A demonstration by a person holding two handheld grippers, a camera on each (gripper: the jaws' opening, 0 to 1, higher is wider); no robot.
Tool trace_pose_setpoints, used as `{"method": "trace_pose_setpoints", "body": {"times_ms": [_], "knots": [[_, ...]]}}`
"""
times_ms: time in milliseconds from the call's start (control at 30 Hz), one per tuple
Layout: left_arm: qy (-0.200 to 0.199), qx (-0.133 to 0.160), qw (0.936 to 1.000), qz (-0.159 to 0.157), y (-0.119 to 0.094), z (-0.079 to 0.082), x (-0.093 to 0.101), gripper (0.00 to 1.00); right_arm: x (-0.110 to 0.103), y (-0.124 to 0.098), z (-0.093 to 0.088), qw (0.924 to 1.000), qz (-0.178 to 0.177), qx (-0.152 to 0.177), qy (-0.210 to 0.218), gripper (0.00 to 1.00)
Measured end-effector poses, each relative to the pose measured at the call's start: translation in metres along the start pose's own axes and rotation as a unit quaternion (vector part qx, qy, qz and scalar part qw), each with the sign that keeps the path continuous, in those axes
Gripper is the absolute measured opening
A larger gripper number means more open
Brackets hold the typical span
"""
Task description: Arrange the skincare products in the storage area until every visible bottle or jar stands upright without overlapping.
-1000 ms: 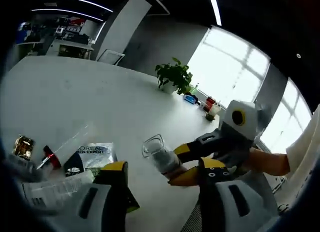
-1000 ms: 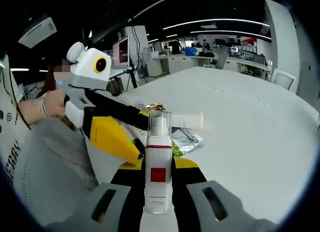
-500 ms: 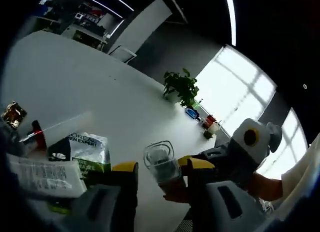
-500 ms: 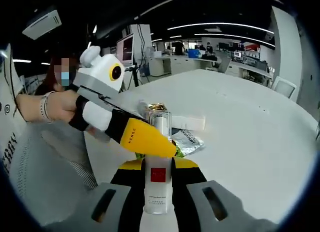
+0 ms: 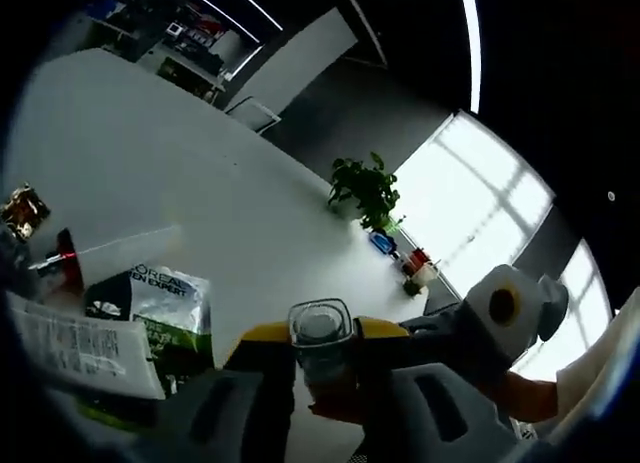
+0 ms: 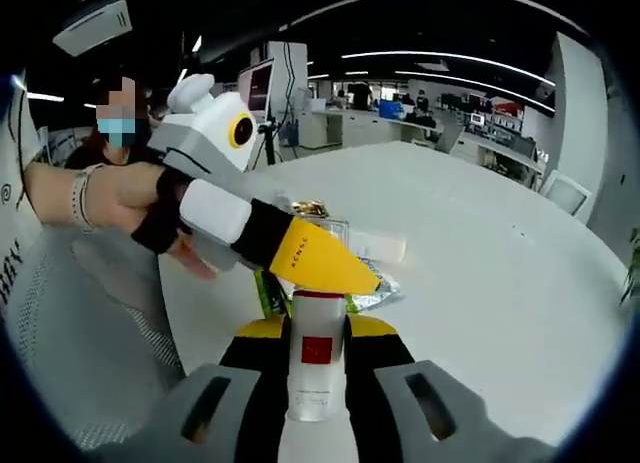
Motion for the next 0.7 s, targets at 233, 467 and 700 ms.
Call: {"method": "trace_pose_setpoints", "body": {"times_ms": [233,467,700], "knots": [[0.003,-0.008,1.0,-0.005,0.003,0.002,-0.004,0.15,0.001,0.003,-0.002,0.9997,0.008,0.004,-0.023,0.22],[0.056,-0.032,0.9978,-0.017,0.005,0.0,0.002,0.15,0.004,0.005,-0.008,0.9997,0.019,0.003,-0.016,0.28],[0.194,-0.077,0.9775,-0.029,0.011,0.003,0.006,0.15,0.007,0.008,-0.023,0.9993,0.032,-0.011,-0.017,0.26]]}}
Point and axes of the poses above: the point that each gripper's makers call its tool centre point, and the gripper's own axes: y roughly forward along the fingers, x roughly to its right, z roughly out of its top, the point moved 4 cm from there along -y, roughly backward along the fingers
